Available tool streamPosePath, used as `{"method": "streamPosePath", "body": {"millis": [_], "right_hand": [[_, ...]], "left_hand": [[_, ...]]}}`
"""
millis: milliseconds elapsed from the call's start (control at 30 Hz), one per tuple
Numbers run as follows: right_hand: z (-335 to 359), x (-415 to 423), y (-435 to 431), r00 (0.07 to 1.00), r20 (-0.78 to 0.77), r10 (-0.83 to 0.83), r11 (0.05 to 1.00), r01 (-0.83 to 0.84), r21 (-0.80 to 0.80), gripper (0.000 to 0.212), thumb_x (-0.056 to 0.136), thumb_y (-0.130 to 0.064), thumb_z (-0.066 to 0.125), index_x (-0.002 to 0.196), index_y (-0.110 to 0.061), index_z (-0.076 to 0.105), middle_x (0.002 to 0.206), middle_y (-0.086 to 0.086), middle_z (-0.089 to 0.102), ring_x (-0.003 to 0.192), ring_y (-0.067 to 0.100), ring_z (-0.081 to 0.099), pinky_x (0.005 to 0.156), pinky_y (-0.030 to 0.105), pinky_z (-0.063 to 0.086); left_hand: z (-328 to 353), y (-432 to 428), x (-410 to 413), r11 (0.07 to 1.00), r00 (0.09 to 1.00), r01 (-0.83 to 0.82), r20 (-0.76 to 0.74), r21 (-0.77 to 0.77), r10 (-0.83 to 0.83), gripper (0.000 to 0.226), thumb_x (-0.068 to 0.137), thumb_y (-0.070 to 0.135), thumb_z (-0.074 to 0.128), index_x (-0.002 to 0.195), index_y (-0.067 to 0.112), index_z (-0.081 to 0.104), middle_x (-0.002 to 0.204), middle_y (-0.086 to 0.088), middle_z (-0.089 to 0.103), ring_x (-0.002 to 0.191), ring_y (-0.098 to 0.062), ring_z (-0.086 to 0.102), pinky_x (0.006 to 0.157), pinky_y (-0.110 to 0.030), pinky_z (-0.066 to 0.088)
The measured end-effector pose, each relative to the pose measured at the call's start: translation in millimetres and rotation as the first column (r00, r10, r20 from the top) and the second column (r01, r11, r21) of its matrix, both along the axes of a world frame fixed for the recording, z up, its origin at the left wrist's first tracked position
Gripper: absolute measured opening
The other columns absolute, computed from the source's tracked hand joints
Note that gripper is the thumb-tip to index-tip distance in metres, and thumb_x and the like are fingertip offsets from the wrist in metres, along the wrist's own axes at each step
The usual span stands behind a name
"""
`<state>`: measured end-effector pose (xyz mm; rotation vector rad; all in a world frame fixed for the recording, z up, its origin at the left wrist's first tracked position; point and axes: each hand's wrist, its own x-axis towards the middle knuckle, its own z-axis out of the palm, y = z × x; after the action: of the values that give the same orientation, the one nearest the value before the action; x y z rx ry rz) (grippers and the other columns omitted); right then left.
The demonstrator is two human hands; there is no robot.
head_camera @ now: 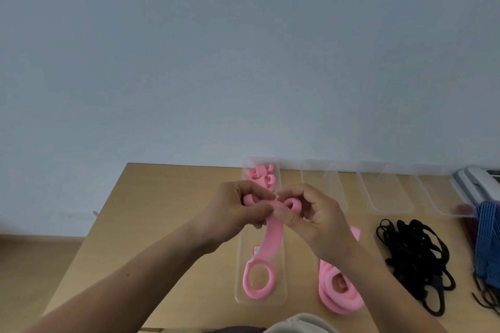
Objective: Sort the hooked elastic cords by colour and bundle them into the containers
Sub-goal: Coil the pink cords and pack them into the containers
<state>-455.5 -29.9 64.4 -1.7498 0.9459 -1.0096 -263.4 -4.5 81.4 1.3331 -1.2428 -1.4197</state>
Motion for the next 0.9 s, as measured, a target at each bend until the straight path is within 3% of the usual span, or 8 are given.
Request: {"method": "streamPosePath", "body": {"millis": [67,200,333,467,600,667,767,900], "right_hand": [[2,1,1,0.999,0.039,0.037,0.991,-0.042,0.129,0.019,0.082,-0.039,0.071,0.097,-0.028,0.069,0.082,-0.007,0.07,0.069,0.014,0.065,0.062,0.028,0.054],[6,3,1,0.999,0.01,0.03,0.989,-0.031,0.143,0.013,0.084,-0.021,0.07,0.096,-0.026,0.068,0.075,-0.013,0.071,0.063,0.005,0.066,0.059,0.015,0.05],[9,2,0,1.0,-0.012,-0.015,0.995,0.016,0.102,0.019,0.084,-0.009,0.072,0.091,-0.027,0.067,0.076,-0.022,0.069,0.062,-0.001,0.065,0.059,0.011,0.049],[9,2,-1,0.998,-0.054,-0.042,0.998,0.044,0.048,0.027,0.084,-0.005,0.072,0.089,-0.032,0.067,0.08,-0.021,0.07,0.066,-0.001,0.065,0.061,0.011,0.049],[11,2,0,0.988,-0.144,-0.051,0.996,0.039,-0.085,0.032,0.084,-0.012,0.073,0.088,-0.042,0.063,0.091,-0.018,0.069,0.082,0.004,0.066,0.07,0.014,0.052],[10,3,-1,0.985,-0.167,-0.042,0.987,0.015,-0.158,0.023,0.084,-0.018,0.072,0.086,-0.04,0.065,0.092,-0.016,0.068,0.084,0.006,0.066,0.071,0.018,0.053],[6,3,-1,0.988,-0.151,-0.03,0.988,0.006,-0.157,0.017,0.081,-0.022,0.069,0.091,-0.035,0.064,0.09,-0.012,0.066,0.082,0.012,0.066,0.07,0.03,0.056],[6,3,0,0.995,-0.1,-0.029,0.998,0.024,-0.051,0.032,0.081,-0.012,0.075,0.089,-0.041,0.066,0.087,-0.012,0.068,0.082,0.013,0.067,0.07,0.028,0.056]], "left_hand": [[-2,0,-1,0.997,0.998,-0.015,0.068,-0.081,0.021,0.012,0.083,0.003,0.074,0.093,0.009,0.072,0.082,-0.009,0.071,0.072,-0.019,0.065,0.072,-0.034,0.057],[-5,1,-3,0.981,0.994,-0.007,0.101,-0.193,0.028,0.014,0.08,0.012,0.074,0.093,0.016,0.071,0.091,-0.009,0.073,0.083,-0.022,0.07,0.077,-0.034,0.058],[-1,0,-3,0.995,0.99,-0.005,0.143,-0.103,0.019,0.026,0.084,0.018,0.075,0.106,0.013,0.062,0.089,-0.008,0.071,0.07,-0.015,0.066,0.067,-0.028,0.055],[0,-2,-3,0.996,0.985,0.076,0.161,-0.046,-0.068,0.016,0.092,0.016,0.066,0.095,0.001,0.063,0.08,-0.009,0.073,0.065,-0.02,0.066,0.066,-0.035,0.057],[6,-3,-2,0.995,0.994,0.094,0.059,0.025,-0.095,0.019,0.093,0.011,0.064,0.1,-0.006,0.06,0.081,-0.016,0.072,0.068,-0.024,0.067,0.062,-0.034,0.056],[9,-2,-3,0.991,0.994,0.107,-0.003,0.082,-0.107,0.025,0.093,0.016,0.066,0.101,-0.006,0.059,0.081,-0.017,0.072,0.069,-0.026,0.066,0.062,-0.033,0.054],[8,-2,-2,0.984,0.992,0.107,-0.074,0.145,-0.097,0.039,0.089,0.03,0.07,0.099,-0.006,0.059,0.082,-0.02,0.071,0.071,-0.031,0.063,0.062,-0.034,0.053],[7,-3,-2,0.983,0.988,0.082,-0.144,0.163,-0.058,0.031,0.087,0.016,0.071,0.102,-0.007,0.057,0.083,-0.023,0.07,0.069,-0.03,0.061,0.06,-0.033,0.053]]}}
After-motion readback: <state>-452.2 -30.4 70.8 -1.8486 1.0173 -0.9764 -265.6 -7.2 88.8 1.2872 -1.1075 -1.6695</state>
